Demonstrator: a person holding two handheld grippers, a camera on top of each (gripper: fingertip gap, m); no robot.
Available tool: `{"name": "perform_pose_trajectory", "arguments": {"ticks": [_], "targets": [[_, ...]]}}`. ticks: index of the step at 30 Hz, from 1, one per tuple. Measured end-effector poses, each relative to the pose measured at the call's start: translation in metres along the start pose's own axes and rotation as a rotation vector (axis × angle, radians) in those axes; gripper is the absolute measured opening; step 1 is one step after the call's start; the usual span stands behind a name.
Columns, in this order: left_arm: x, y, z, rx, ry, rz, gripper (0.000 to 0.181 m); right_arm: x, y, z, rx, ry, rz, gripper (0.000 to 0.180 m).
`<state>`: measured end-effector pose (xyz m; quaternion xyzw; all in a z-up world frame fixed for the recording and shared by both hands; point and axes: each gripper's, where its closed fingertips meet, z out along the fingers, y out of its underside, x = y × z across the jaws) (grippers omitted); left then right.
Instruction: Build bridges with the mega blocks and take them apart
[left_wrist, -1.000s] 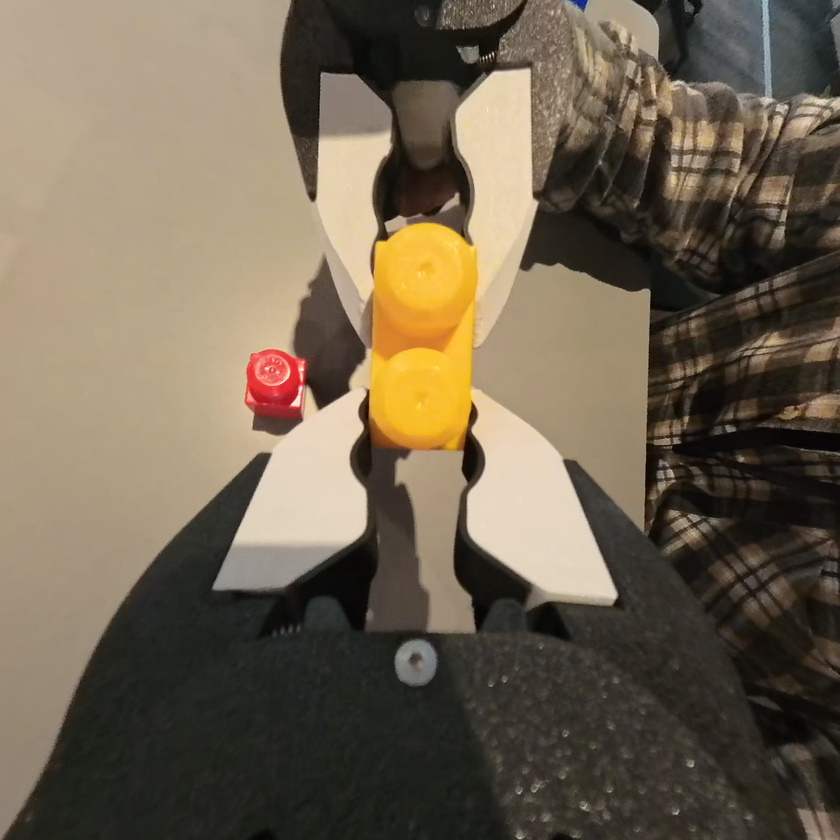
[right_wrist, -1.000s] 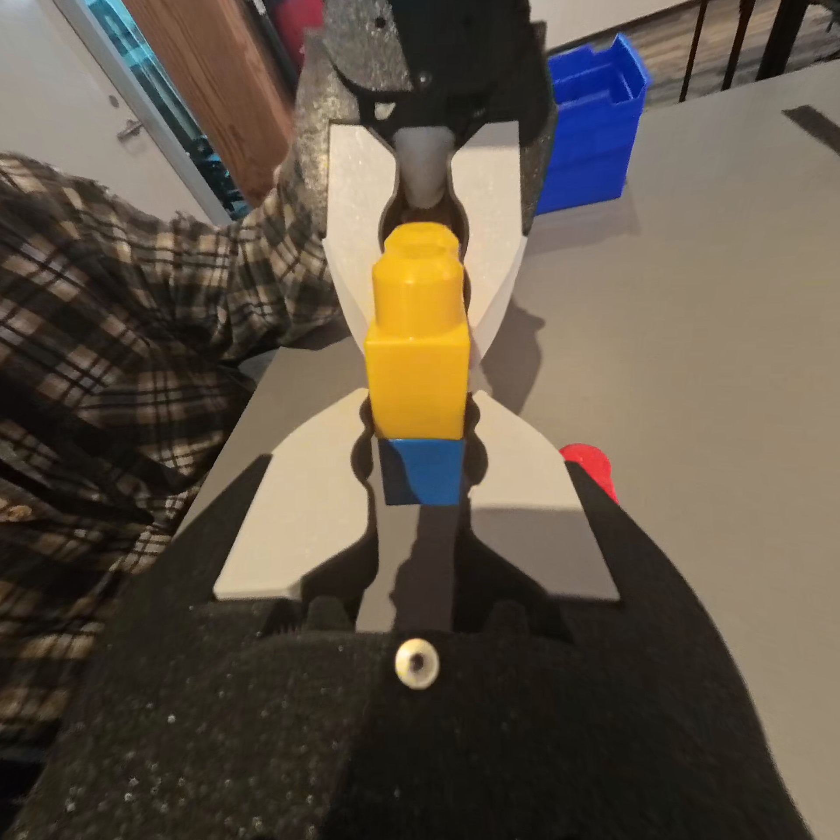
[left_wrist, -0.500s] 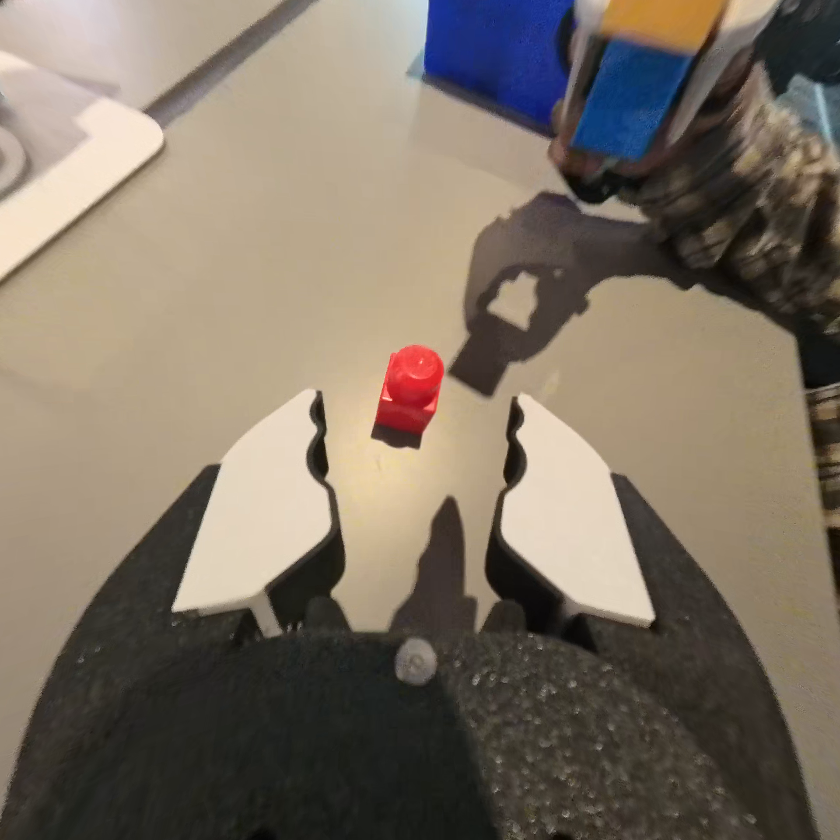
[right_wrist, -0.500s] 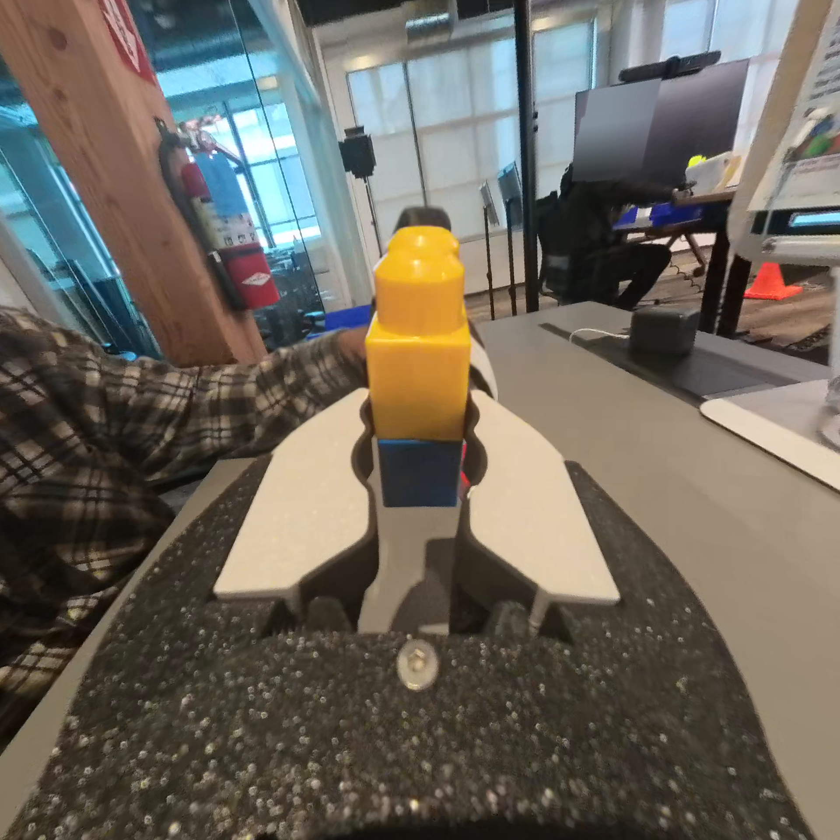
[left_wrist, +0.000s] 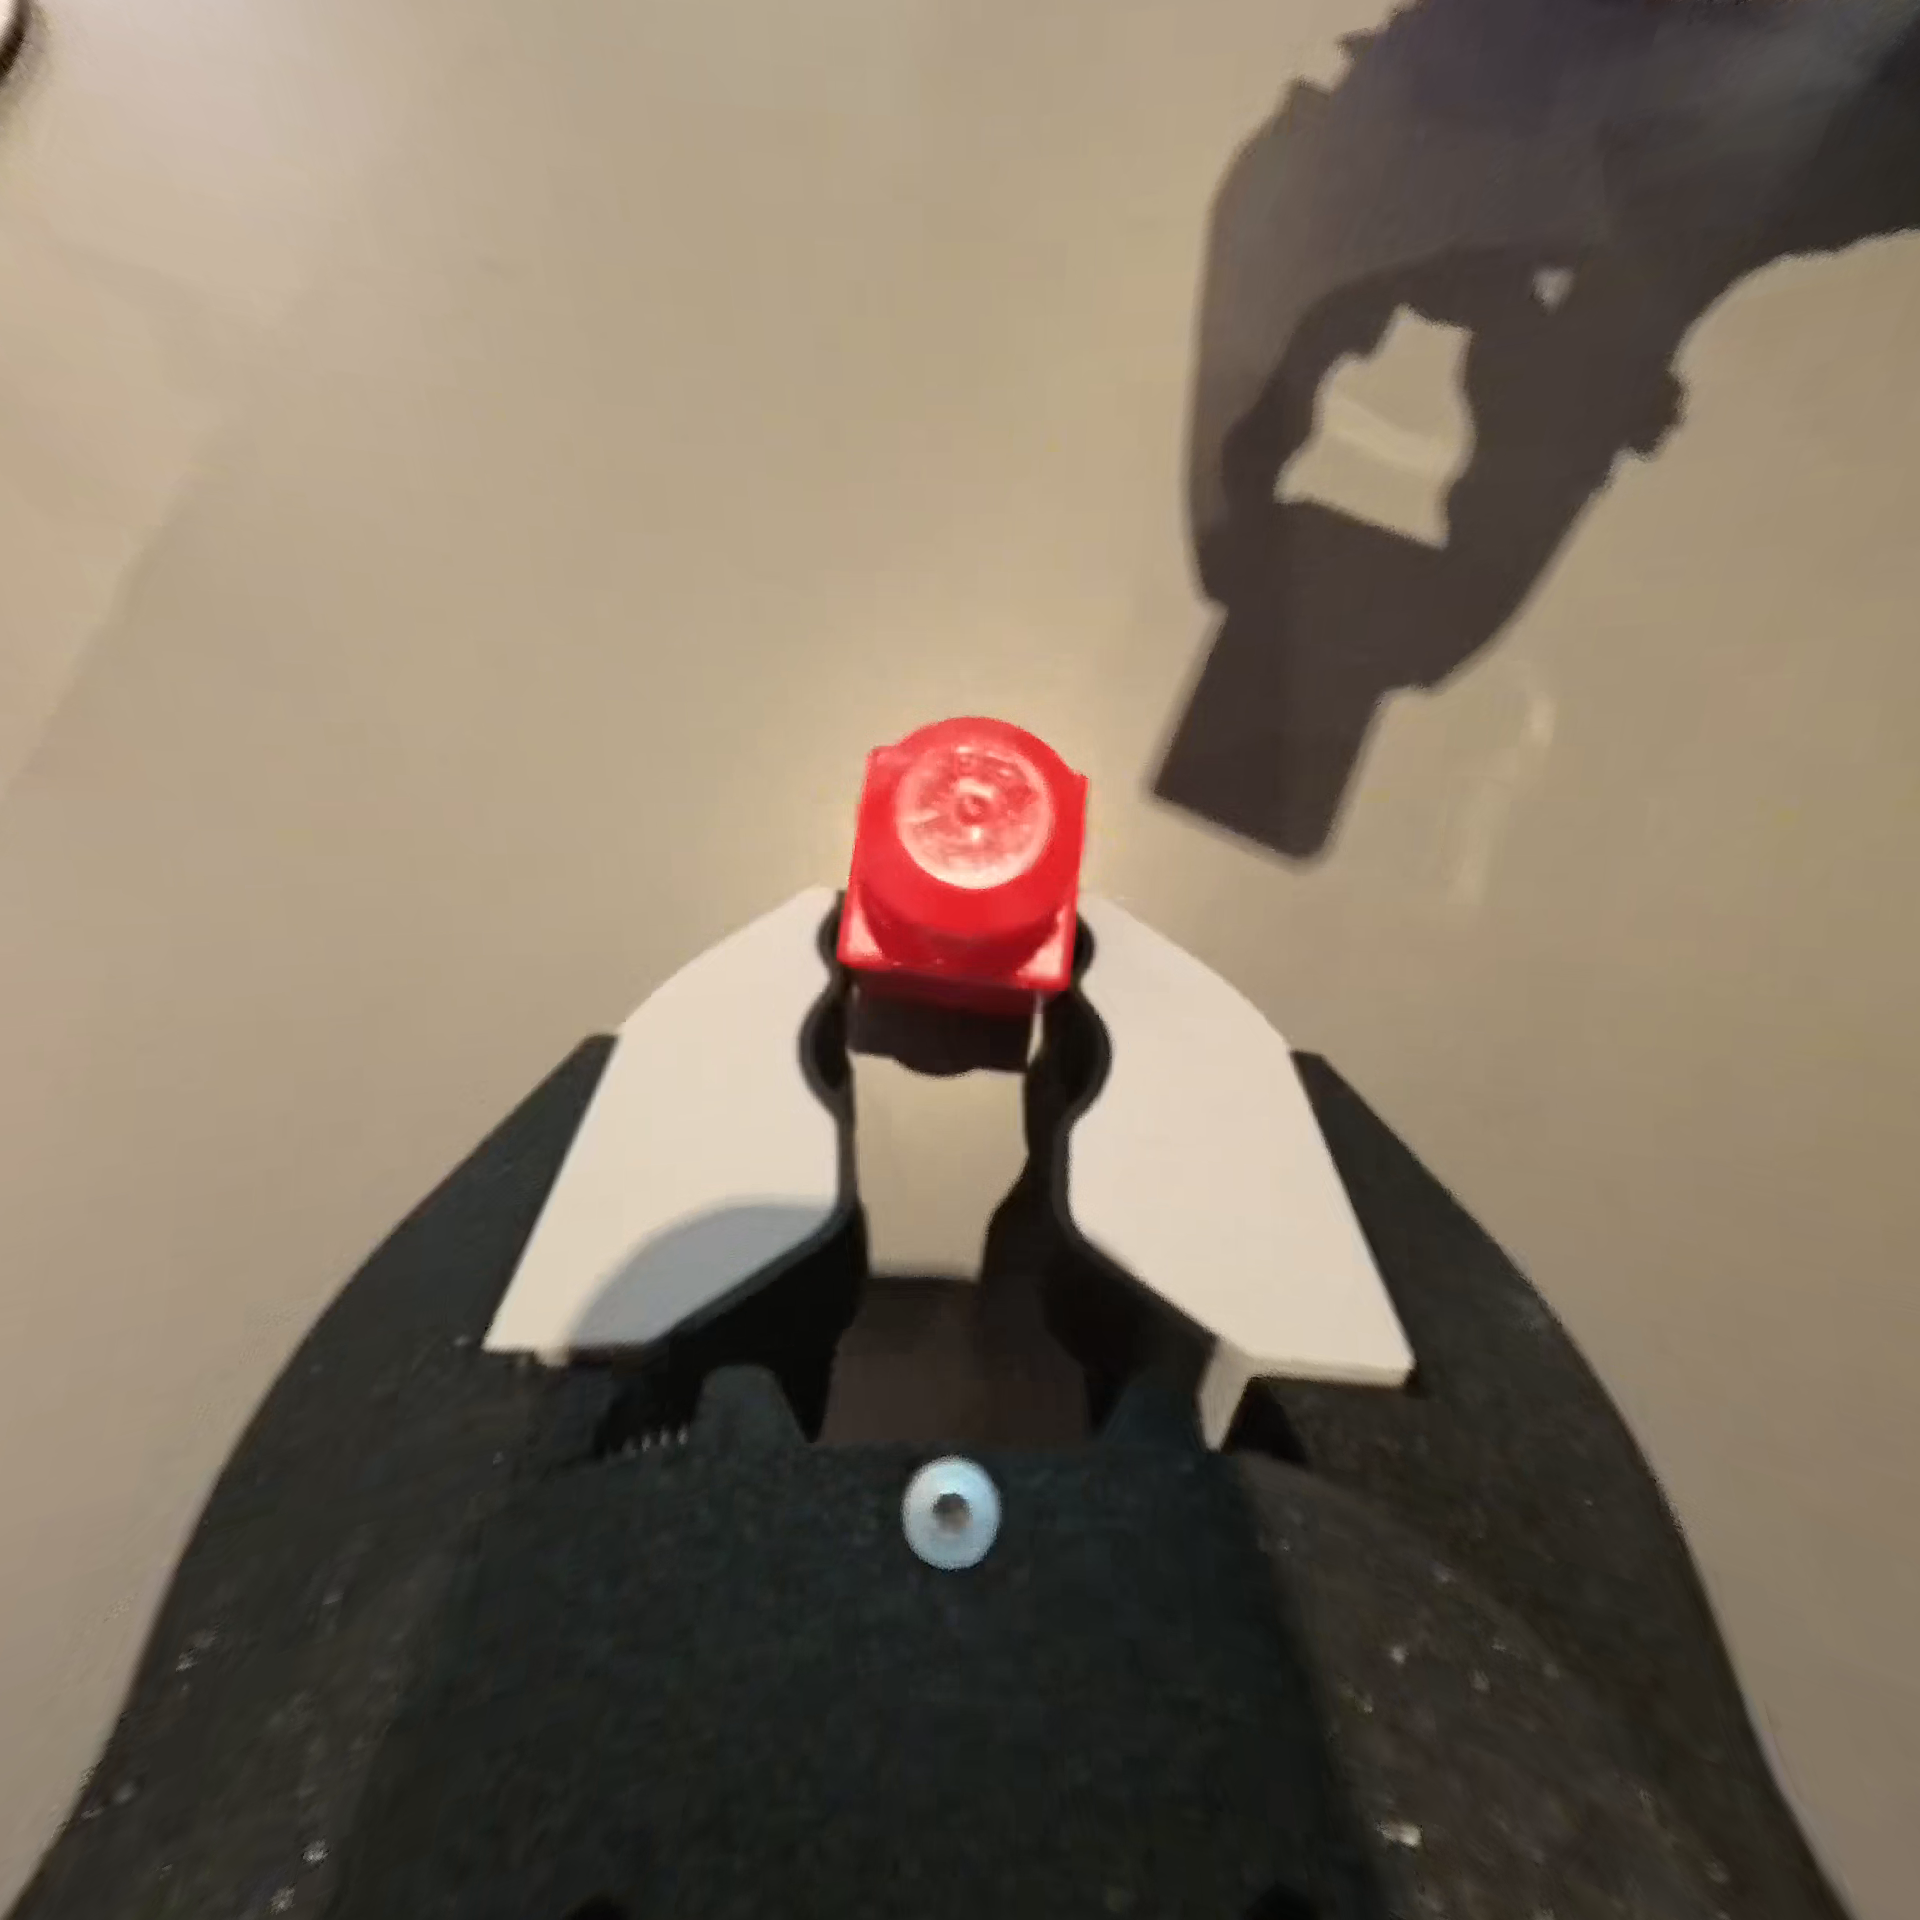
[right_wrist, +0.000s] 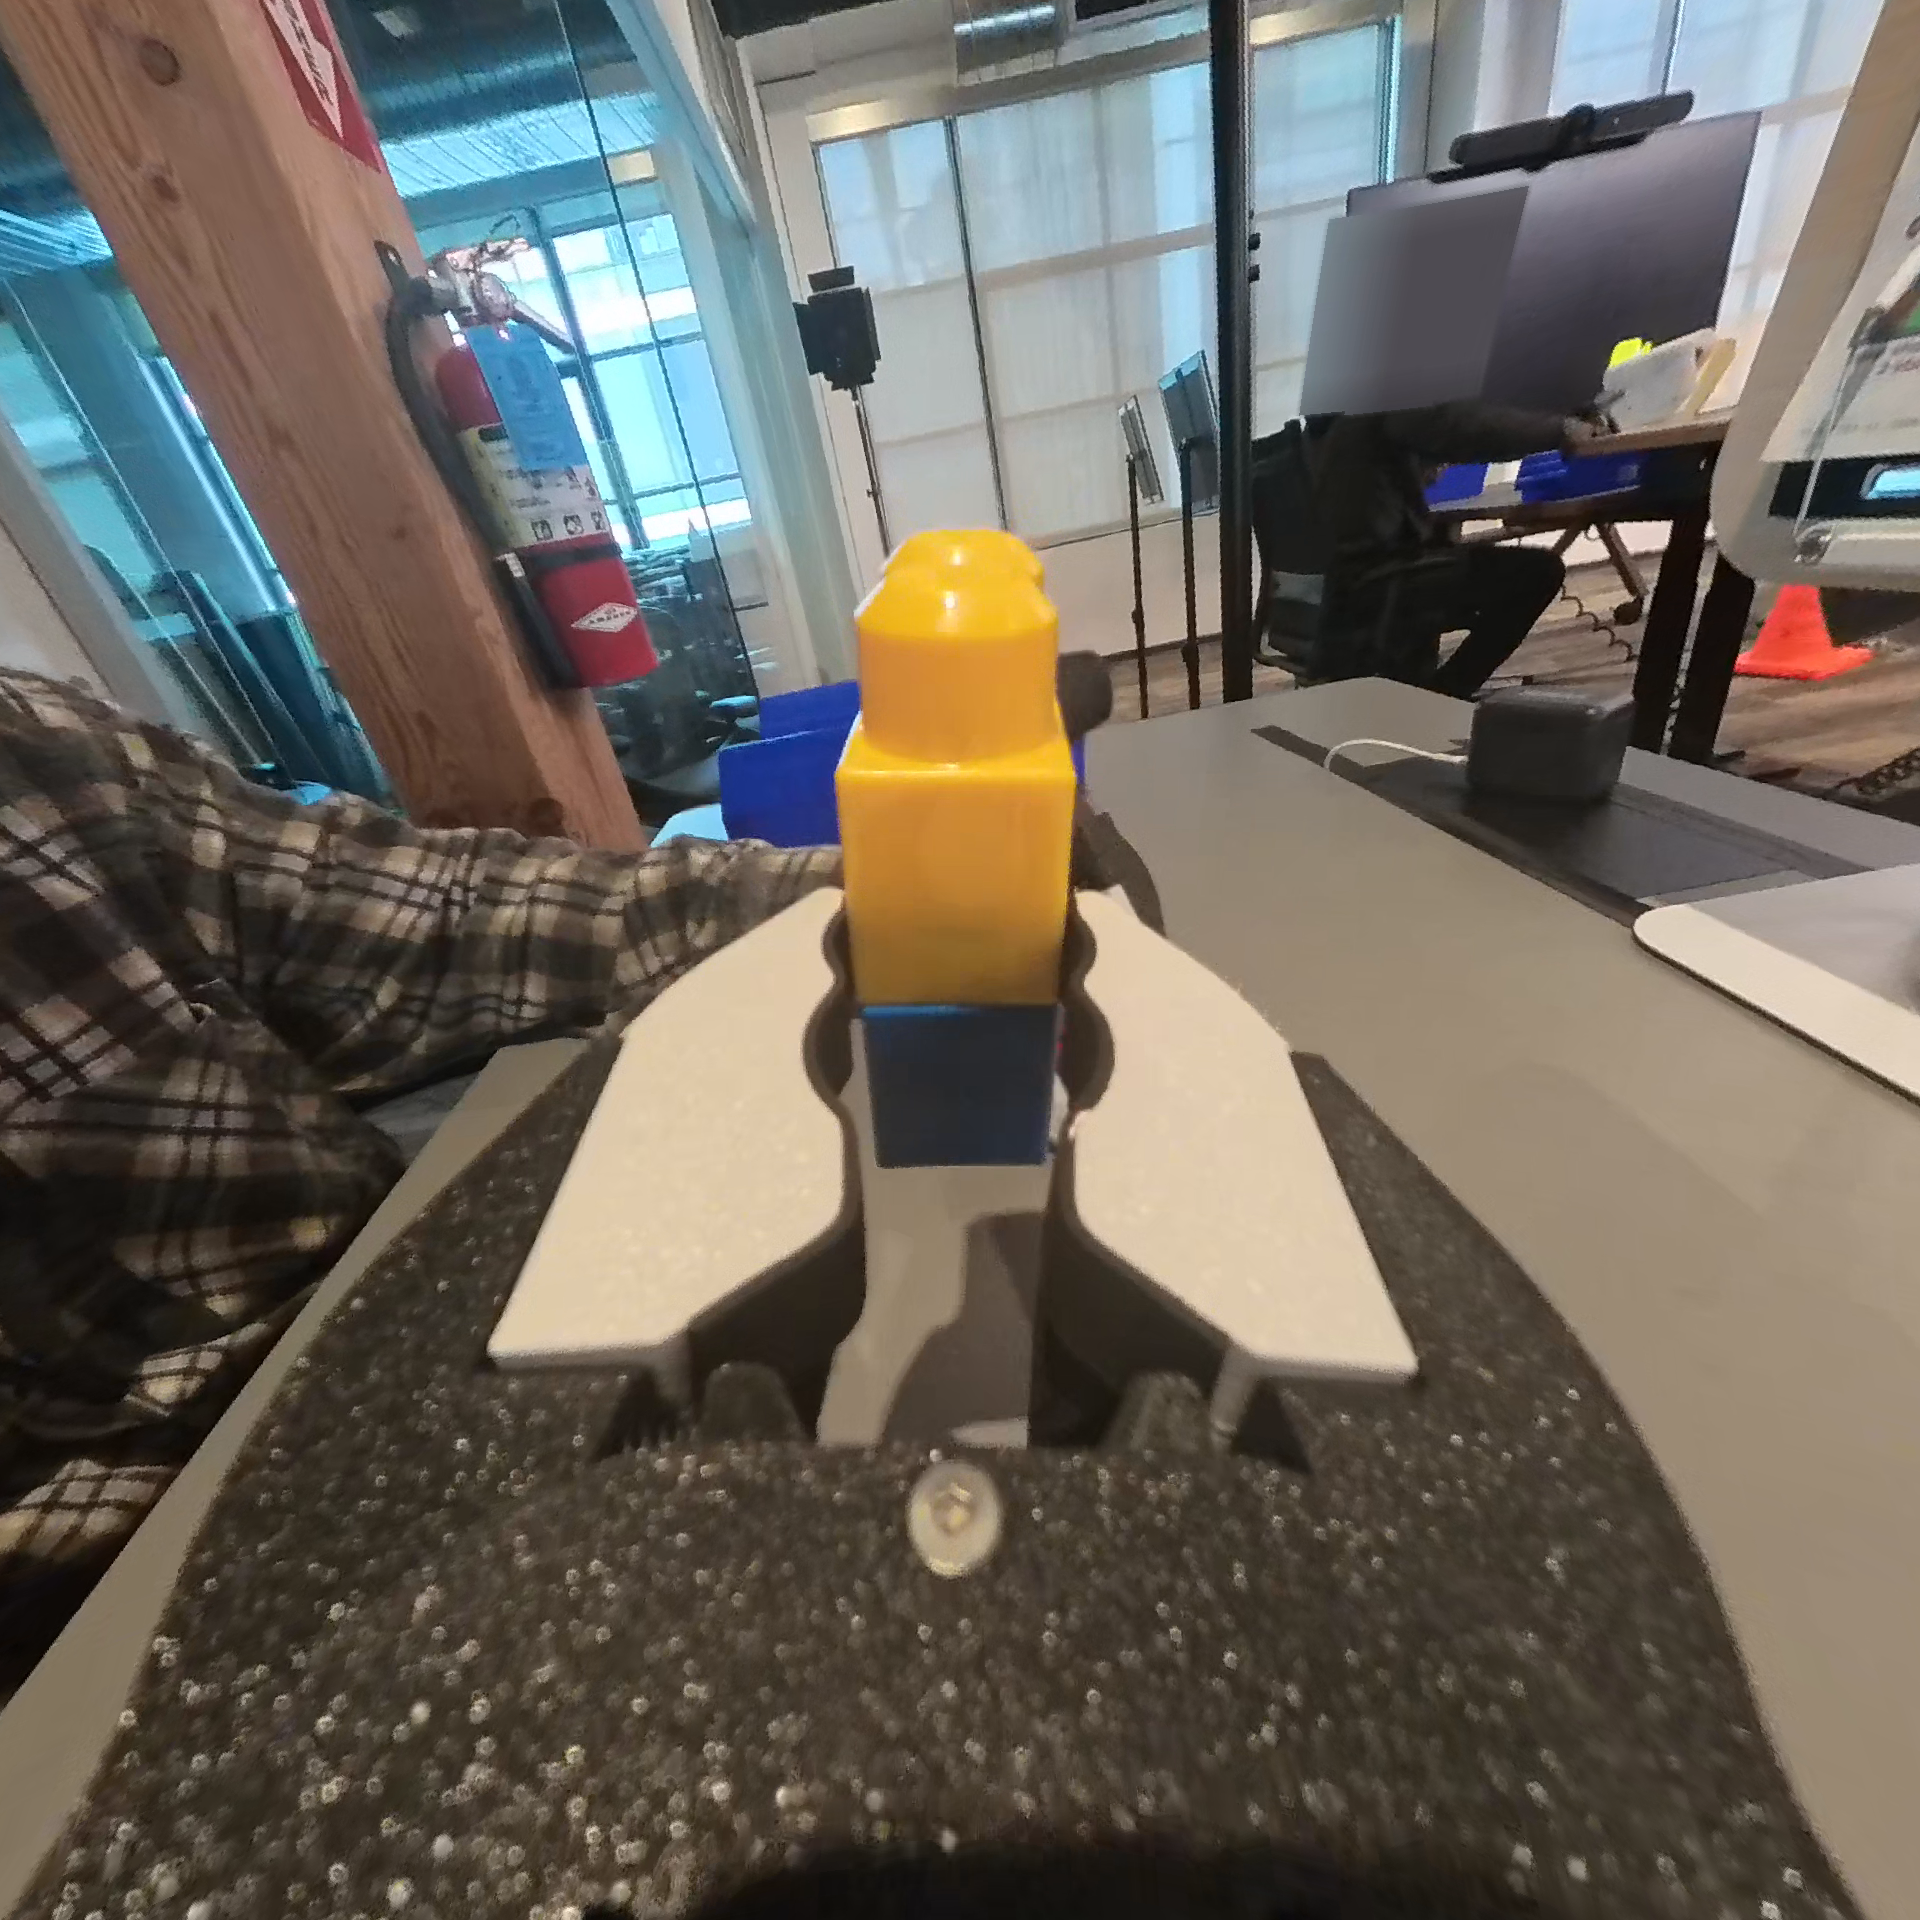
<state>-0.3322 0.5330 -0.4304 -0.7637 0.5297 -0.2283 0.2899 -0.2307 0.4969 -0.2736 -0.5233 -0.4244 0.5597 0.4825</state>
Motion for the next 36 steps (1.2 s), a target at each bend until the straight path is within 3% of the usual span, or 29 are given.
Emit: {"name": "perform_pose_trajectory", "arguments": {"ticks": [1,14,21,32,36], "targets": [[0.002,-0.001,0.001,0.001,0.008,0.004,0.037,0.001,0.003,0.001,-0.016,0.004,0.005,0.036],[0.07,-0.042,-0.018,-0.012,0.238,0.01,0.037,-0.006,0.027,0.026,-0.166,-0.001,-0.033,0.036],[0.09,-0.062,-0.028,0.01,0.259,0.054,0.037,-0.013,0.035,0.034,-0.238,-0.026,-0.013,0.036],[0.084,-0.064,-0.038,0.057,0.216,0.107,0.036,-0.022,0.05,0.04,-0.364,-0.055,0.011,0.036],[0.081,-0.075,-0.044,0.15,0.208,0.114,0.036,-0.021,0.047,0.037,-0.387,-0.046,0.012,0.036]]}}
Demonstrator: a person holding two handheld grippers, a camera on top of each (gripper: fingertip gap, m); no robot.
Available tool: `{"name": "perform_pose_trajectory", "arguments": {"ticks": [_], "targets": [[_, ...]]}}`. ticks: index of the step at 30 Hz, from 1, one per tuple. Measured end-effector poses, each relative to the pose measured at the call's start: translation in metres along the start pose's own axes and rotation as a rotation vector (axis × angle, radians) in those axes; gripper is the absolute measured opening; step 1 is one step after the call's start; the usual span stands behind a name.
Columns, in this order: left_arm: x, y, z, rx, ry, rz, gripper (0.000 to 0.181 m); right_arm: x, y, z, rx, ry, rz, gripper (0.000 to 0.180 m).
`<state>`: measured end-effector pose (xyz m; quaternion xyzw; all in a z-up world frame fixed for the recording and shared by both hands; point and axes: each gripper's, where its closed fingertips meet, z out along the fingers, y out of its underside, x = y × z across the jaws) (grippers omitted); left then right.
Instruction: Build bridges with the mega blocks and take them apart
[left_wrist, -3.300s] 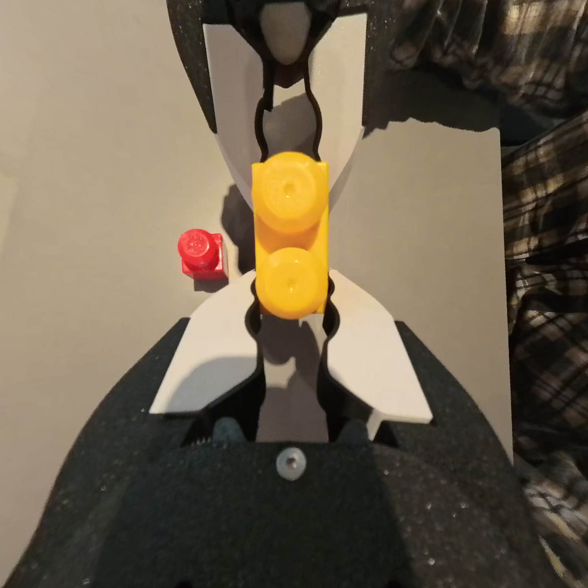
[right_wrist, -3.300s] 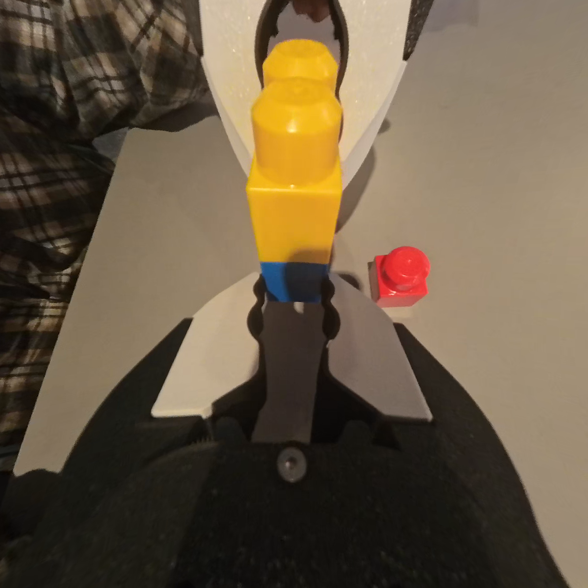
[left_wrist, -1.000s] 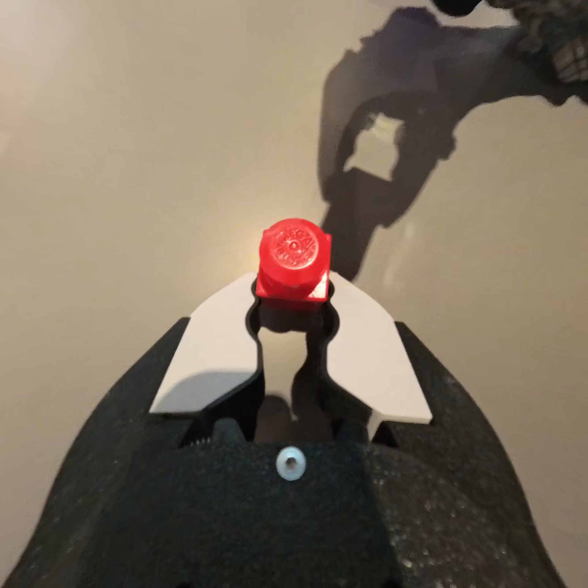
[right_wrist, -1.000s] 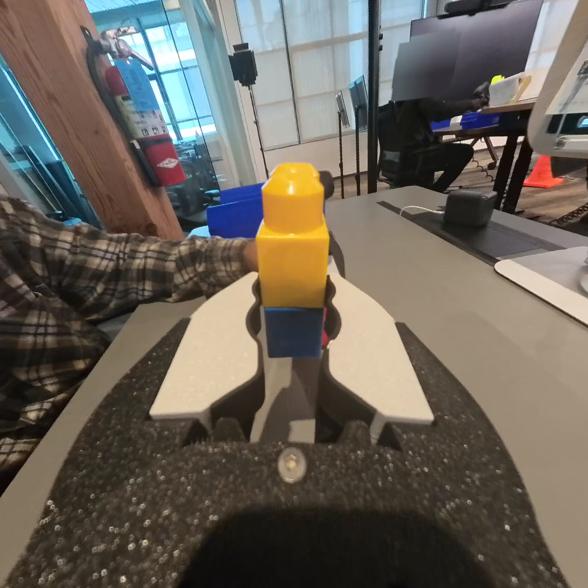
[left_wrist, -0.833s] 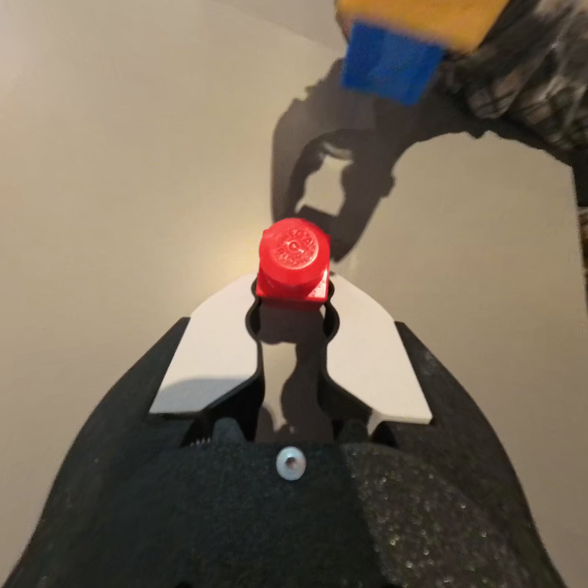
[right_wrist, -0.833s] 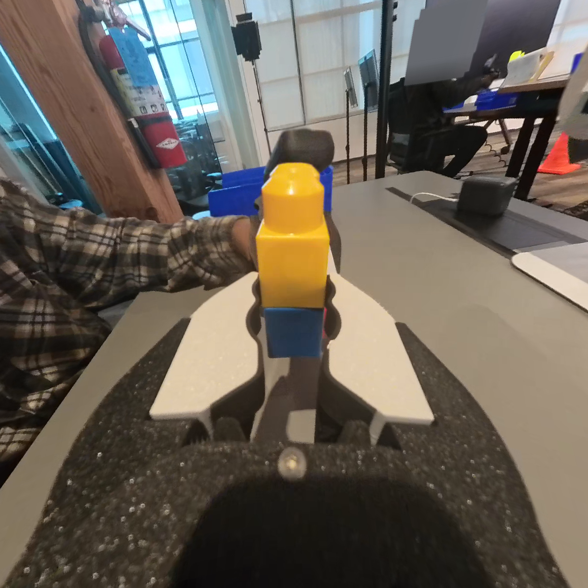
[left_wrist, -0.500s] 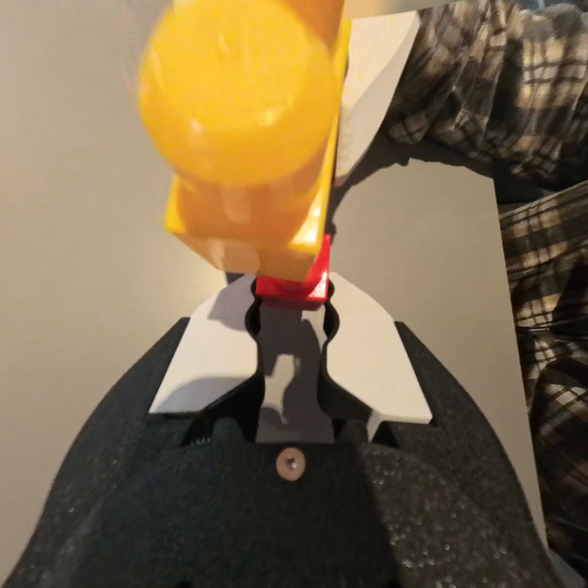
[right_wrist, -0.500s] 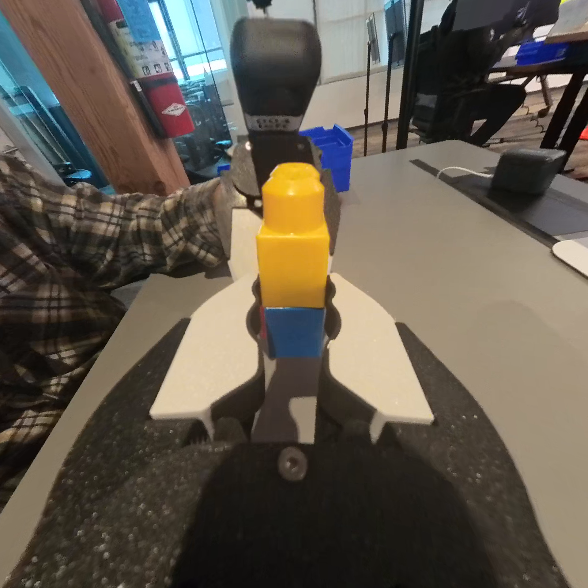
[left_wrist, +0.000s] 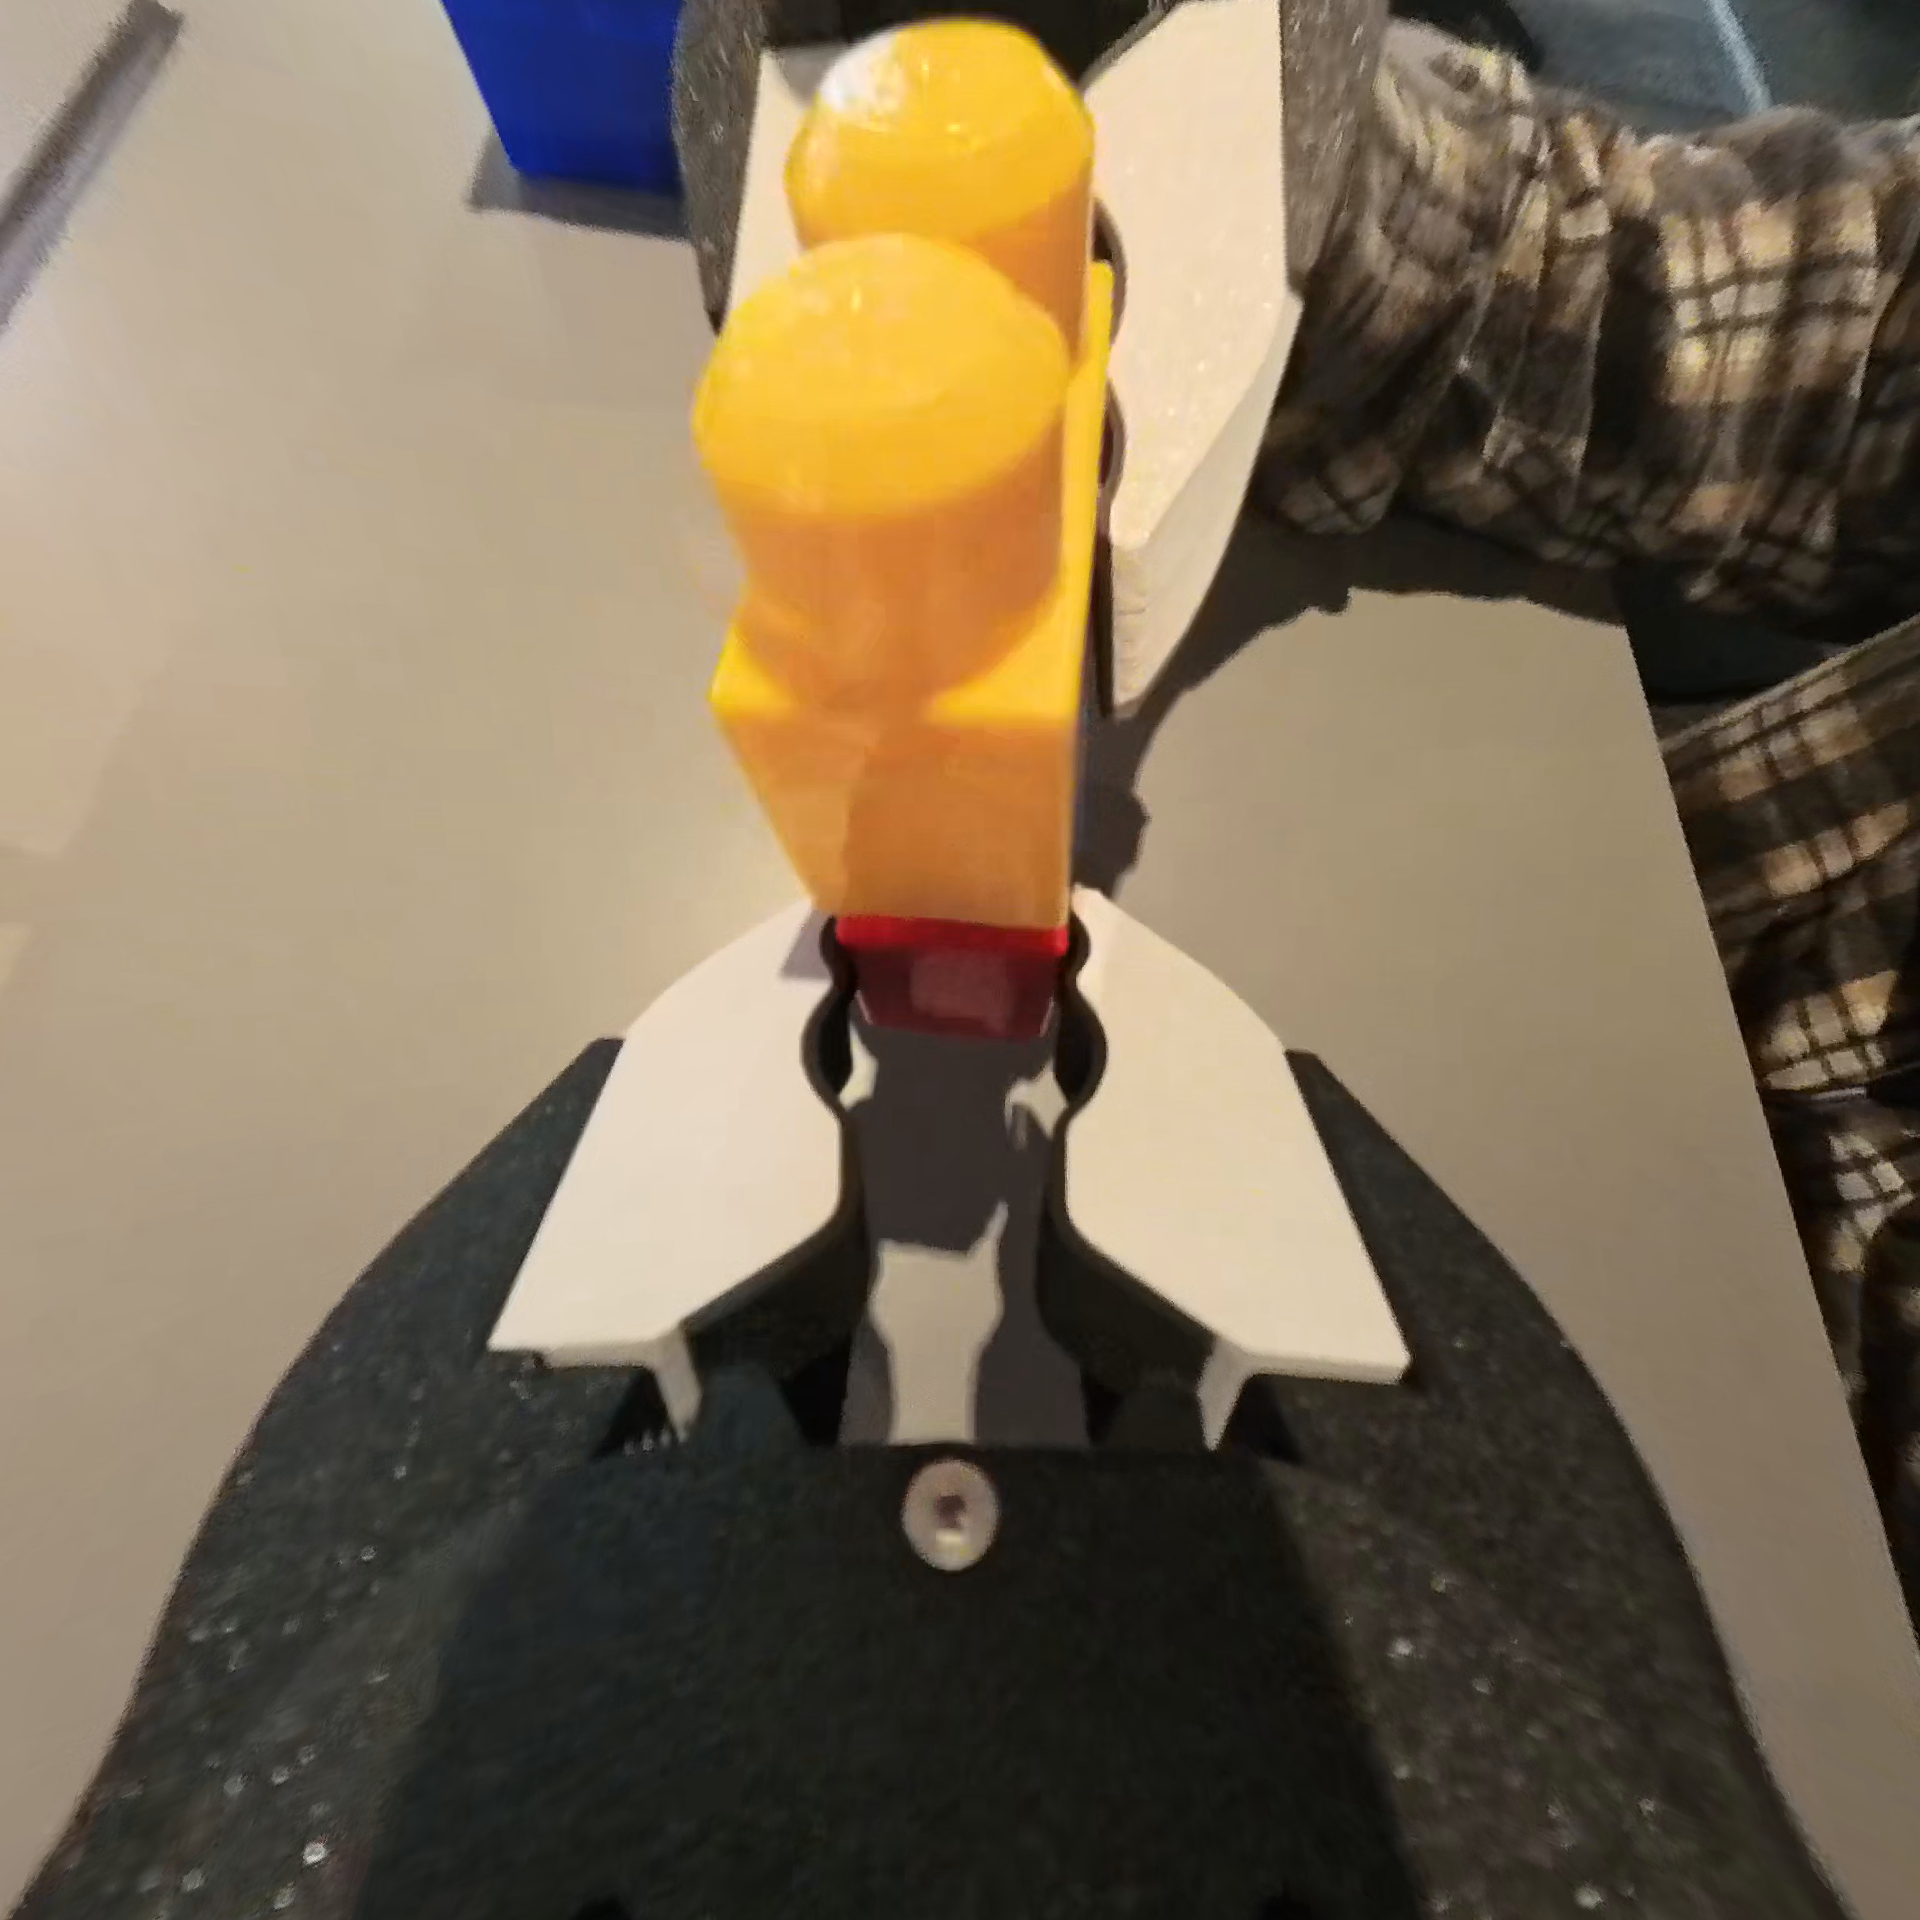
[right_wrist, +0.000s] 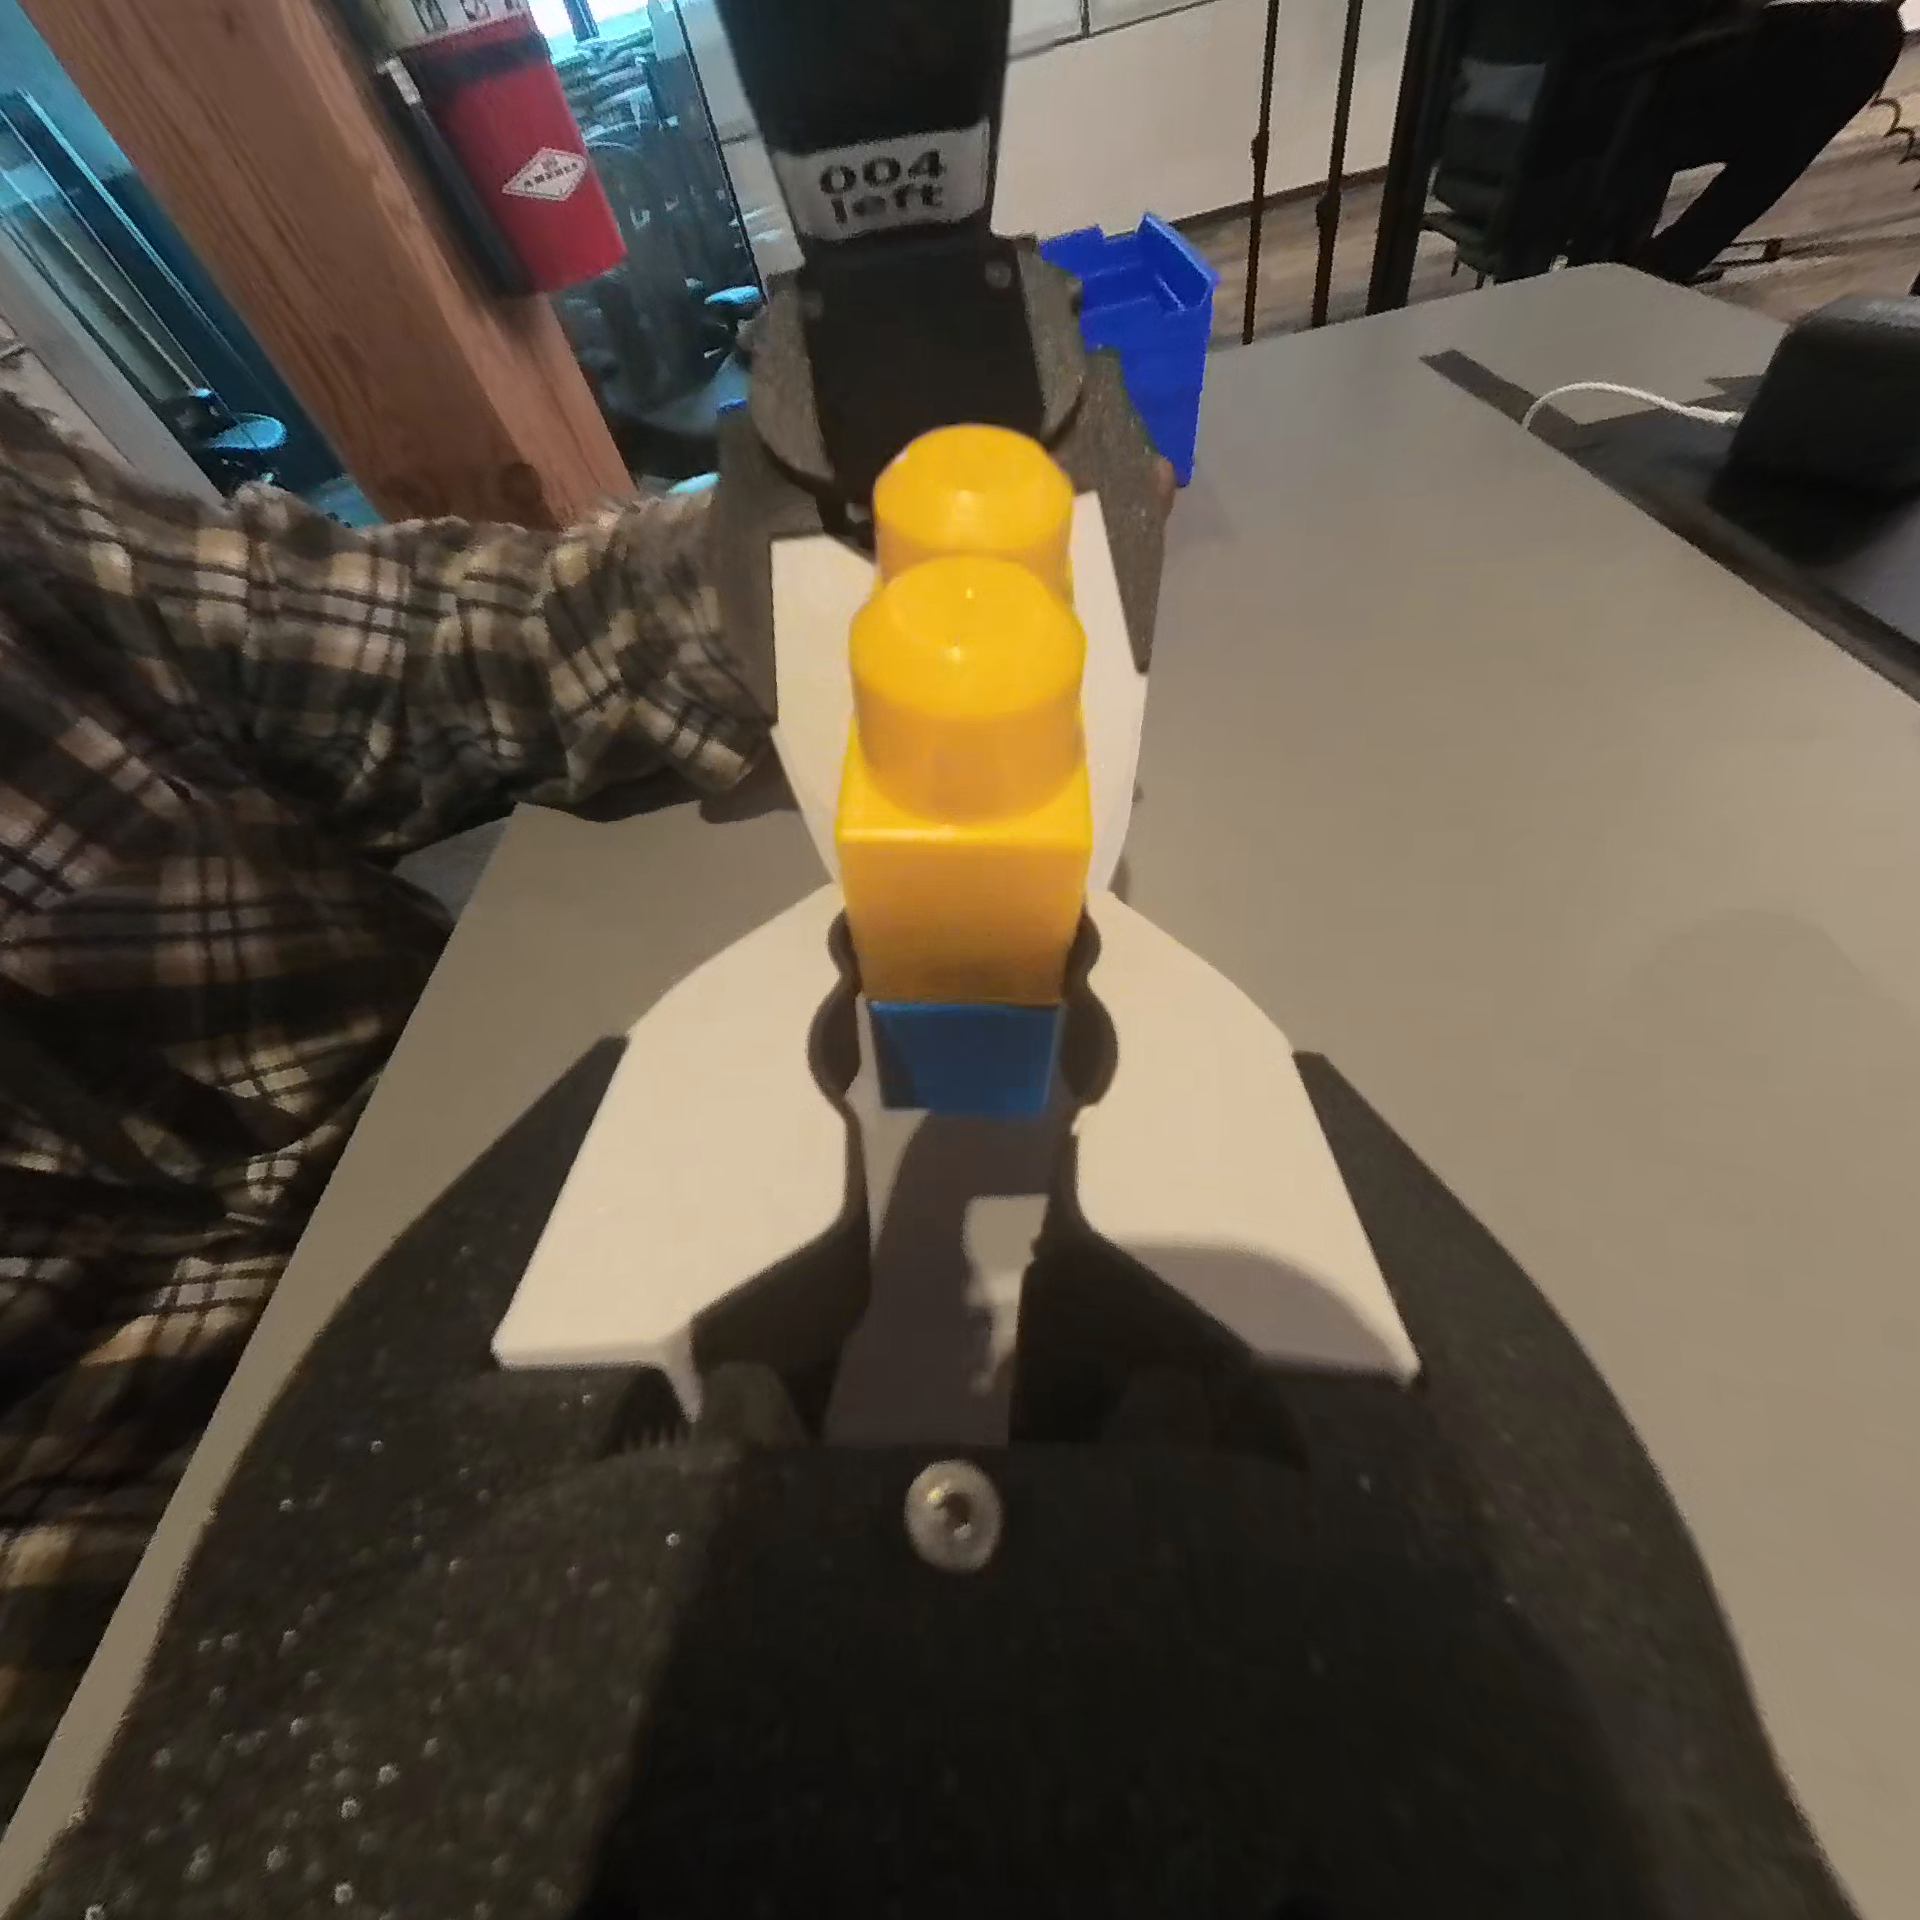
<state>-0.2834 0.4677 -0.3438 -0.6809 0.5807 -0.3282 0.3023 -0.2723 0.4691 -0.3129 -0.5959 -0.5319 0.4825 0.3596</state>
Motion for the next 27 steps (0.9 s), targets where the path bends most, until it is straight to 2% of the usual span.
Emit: {"name": "perform_pose_trajectory", "arguments": {"ticks": [3,11,22,27], "targets": [[0.001,-0.005,-0.007,0.034,0.03,-0.014,0.036,0.001,0.006,0.003,-0.037,0.006,-0.008,0.035],[0.0,0.005,-0.004,-0.035,0.007,-0.002,0.036,0.002,0.011,0.006,-0.117,0.033,-0.053,0.036],[0.002,0.014,-0.003,0.07,0.05,-0.107,0.036,0.003,0.004,0.009,-0.063,0.041,-0.077,0.037],[0.004,0.015,-0.001,0.053,0.039,-0.074,0.036,-0.001,0.004,0.008,-0.08,-0.007,-0.022,0.036]]}}
